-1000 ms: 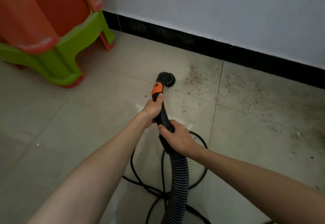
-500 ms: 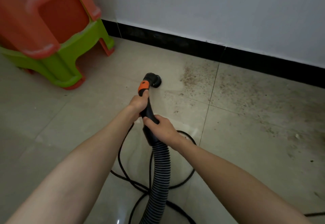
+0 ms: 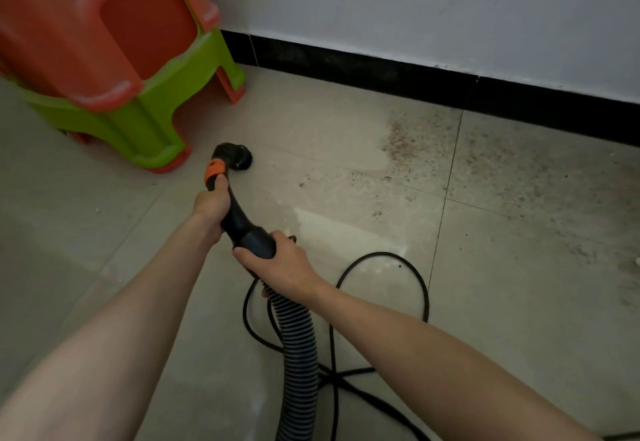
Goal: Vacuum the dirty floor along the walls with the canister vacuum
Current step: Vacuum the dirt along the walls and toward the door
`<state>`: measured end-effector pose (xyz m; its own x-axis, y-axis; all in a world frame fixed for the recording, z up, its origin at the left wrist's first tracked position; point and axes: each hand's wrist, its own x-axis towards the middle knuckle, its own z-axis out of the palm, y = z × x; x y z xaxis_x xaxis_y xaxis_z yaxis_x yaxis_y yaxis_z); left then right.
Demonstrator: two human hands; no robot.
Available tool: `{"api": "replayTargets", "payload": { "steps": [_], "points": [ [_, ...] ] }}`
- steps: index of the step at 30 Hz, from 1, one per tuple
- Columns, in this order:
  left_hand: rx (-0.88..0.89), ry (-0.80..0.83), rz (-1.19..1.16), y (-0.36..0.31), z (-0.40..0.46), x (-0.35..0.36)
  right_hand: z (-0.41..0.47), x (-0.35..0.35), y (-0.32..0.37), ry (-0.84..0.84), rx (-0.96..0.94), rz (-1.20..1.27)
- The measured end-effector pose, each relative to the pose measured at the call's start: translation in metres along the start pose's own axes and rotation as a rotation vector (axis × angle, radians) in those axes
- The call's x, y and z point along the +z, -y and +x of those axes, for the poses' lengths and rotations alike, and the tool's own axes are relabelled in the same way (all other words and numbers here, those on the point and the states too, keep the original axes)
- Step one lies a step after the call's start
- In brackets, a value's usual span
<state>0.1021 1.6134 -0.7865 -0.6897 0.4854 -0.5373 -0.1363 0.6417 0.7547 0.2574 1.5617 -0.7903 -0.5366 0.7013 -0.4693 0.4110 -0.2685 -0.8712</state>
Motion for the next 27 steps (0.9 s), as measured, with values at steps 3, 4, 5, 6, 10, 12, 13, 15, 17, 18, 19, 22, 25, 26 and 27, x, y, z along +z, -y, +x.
{"api": "replayTargets", "payload": {
  "steps": [3, 4, 5, 6, 10, 12, 13, 15, 17, 18, 19, 22, 25, 26, 27],
  "points": [
    [-0.006, 0.036, -0.011, 0.006, -0.011, 0.007, -0.012, -0.008, -0.006, -0.059, -0.003, -0.016],
    [-0.006, 0.054, -0.014, 0.007, -0.015, 0.012, -0.017, -0.012, -0.007, -0.071, 0.005, 0.0],
    [-0.005, 0.072, -0.019, 0.008, -0.02, 0.016, -0.023, -0.017, -0.008, -0.074, 0.021, 0.033],
    [-0.004, 0.091, -0.024, 0.009, -0.025, 0.021, -0.028, -0.023, -0.008, -0.064, 0.047, 0.079],
    [-0.005, 0.18, -0.052, 0.015, -0.046, 0.041, -0.052, -0.049, -0.01, 0.04, 0.143, 0.248],
    [-0.007, 0.229, -0.035, 0.017, -0.056, 0.051, -0.065, -0.059, -0.013, 0.07, 0.175, 0.311],
    [-0.006, 0.259, -0.018, 0.017, -0.062, 0.058, -0.072, -0.064, -0.016, 0.074, 0.195, 0.35],
    [-0.001, 0.325, 0.008, 0.017, -0.074, 0.073, -0.083, -0.071, -0.023, 0.052, 0.232, 0.425],
    [0.007, 0.393, 0.017, 0.014, -0.087, 0.09, -0.094, -0.078, -0.028, -0.004, 0.249, 0.479],
    [0.013, 0.426, 0.024, 0.012, -0.093, 0.098, -0.098, -0.081, -0.03, -0.04, 0.247, 0.493],
    [0.019, 0.456, 0.035, 0.011, -0.099, 0.106, -0.102, -0.083, -0.032, -0.078, 0.241, 0.498],
    [0.02, 0.518, 0.074, 0.009, -0.113, 0.122, -0.11, -0.088, -0.035, -0.186, 0.226, 0.474],
    [0.026, 0.528, 0.111, 0.011, -0.117, 0.127, -0.114, -0.089, -0.037, -0.243, 0.214, 0.428],
    [0.031, 0.523, 0.121, 0.012, -0.117, 0.127, -0.115, -0.089, -0.037, -0.247, 0.208, 0.415],
    [0.035, 0.52, 0.127, 0.013, -0.115, 0.126, -0.114, -0.087, -0.037, -0.247, 0.2, 0.406]
  ]
}}
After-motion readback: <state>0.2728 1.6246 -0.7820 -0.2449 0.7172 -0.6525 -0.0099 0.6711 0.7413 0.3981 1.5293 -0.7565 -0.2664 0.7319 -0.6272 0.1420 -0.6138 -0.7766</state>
